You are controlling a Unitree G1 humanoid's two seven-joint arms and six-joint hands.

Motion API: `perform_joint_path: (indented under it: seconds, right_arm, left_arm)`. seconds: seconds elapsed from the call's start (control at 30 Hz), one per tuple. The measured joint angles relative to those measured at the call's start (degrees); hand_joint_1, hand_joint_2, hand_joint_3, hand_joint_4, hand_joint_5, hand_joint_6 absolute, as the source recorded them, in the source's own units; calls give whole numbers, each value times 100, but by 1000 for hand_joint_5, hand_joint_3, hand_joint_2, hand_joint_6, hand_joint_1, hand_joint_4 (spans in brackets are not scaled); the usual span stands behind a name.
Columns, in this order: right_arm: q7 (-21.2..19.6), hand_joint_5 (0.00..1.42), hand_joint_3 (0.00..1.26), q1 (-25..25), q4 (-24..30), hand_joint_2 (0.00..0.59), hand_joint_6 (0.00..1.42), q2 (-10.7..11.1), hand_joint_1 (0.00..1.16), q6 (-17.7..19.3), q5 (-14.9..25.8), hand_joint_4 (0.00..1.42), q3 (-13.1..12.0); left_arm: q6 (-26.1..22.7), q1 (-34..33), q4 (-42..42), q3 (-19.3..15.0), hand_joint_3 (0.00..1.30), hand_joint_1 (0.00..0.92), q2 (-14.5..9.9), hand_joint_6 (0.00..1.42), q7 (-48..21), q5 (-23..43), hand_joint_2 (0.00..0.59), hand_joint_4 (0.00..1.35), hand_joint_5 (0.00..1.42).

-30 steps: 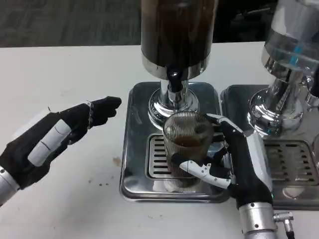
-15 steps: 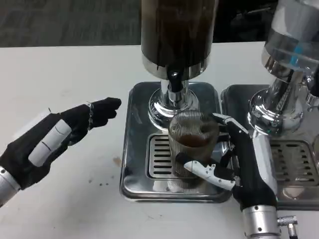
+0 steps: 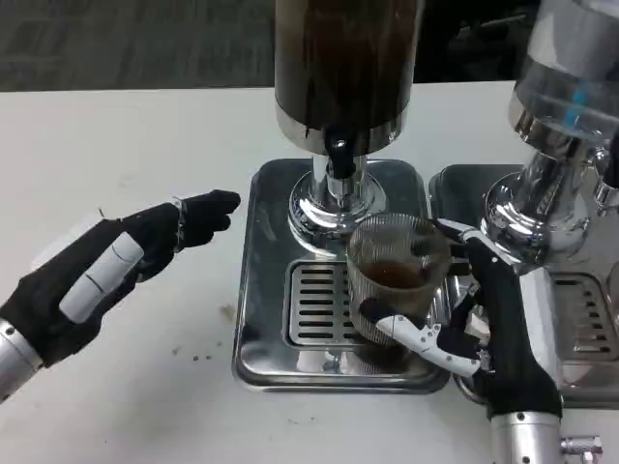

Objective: Grasp the cup under the faucet to collect the drink, then remove the cup.

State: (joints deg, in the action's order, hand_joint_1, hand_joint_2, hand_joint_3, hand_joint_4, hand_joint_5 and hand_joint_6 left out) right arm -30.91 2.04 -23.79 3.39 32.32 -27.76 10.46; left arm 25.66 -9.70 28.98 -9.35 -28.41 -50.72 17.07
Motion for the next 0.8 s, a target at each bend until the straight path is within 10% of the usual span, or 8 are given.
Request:
perform_joint_path:
  seconds: [0.8]
  right_arm:
    - [410, 1021, 779, 769, 1070, 124, 1278, 184, 973, -25, 93, 863, -262]
  left_arm:
    - [324, -9, -268, 148, 238, 0, -20, 90, 0, -188, 120, 113, 116]
